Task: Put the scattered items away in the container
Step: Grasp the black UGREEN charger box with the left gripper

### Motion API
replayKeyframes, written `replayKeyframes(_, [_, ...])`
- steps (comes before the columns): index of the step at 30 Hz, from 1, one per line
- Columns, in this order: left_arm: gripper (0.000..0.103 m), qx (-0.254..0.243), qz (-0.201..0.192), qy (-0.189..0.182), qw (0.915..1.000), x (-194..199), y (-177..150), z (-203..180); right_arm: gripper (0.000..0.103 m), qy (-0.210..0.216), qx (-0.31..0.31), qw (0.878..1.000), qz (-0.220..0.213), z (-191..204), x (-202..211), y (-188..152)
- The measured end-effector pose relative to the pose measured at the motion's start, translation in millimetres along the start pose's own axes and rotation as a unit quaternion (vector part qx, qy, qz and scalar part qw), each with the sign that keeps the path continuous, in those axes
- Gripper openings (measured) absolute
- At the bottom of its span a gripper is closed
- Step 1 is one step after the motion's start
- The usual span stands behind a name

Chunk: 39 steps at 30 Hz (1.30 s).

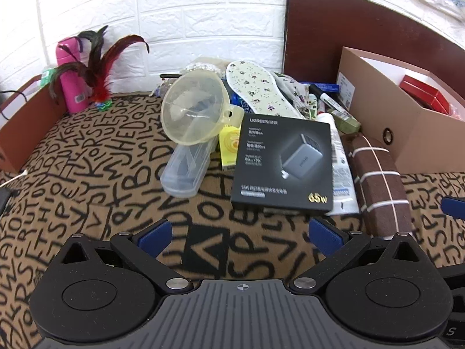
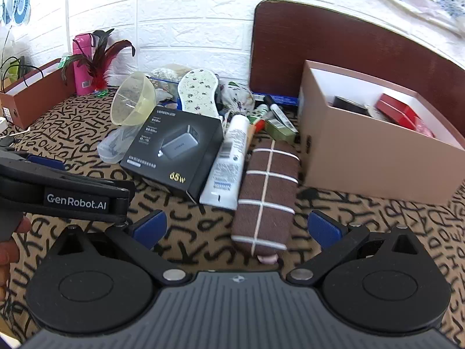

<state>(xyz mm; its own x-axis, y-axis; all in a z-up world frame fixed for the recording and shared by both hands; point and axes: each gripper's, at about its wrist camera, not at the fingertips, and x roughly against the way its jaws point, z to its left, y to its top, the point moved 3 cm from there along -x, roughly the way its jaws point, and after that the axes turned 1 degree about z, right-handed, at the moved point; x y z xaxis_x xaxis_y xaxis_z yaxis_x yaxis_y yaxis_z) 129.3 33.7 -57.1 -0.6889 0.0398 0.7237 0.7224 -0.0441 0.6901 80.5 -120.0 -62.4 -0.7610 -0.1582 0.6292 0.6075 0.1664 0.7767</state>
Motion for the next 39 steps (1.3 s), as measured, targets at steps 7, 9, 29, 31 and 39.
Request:
replayKeyframes(7, [0.095, -0.019, 0.012, -0.039, 0.9990, -33, 19, 2, 0.100, 0.027, 0.059, 0.998, -0.009, 15, -37, 9])
replayKeyframes(9, [0.093, -0.024, 0.017, -0.049, 0.9984, -43, 23, 1, 0.096, 0.032, 0.076, 0.997, -0.006, 21, -49, 11])
replayKeyframes(29, [0.076, 0.020, 0.035, -0.169, 0.9848, -56, 32, 14, 0.066, 0.099, 0.114, 0.989, 0.005, 37, -83, 22])
replayKeyframes(31, [0.076, 0.018, 0.033, -0.168, 0.9850, -45, 27, 14, 0.064, 0.104, 0.113, 0.988, 0.011, 37, -74, 20])
replayKeyframes(39, [0.076, -0.007, 0.052, -0.176, 0.9831, 7, -16, -4, 0.061, 0.117, 0.110, 0.986, 0.038, 34, -19, -10])
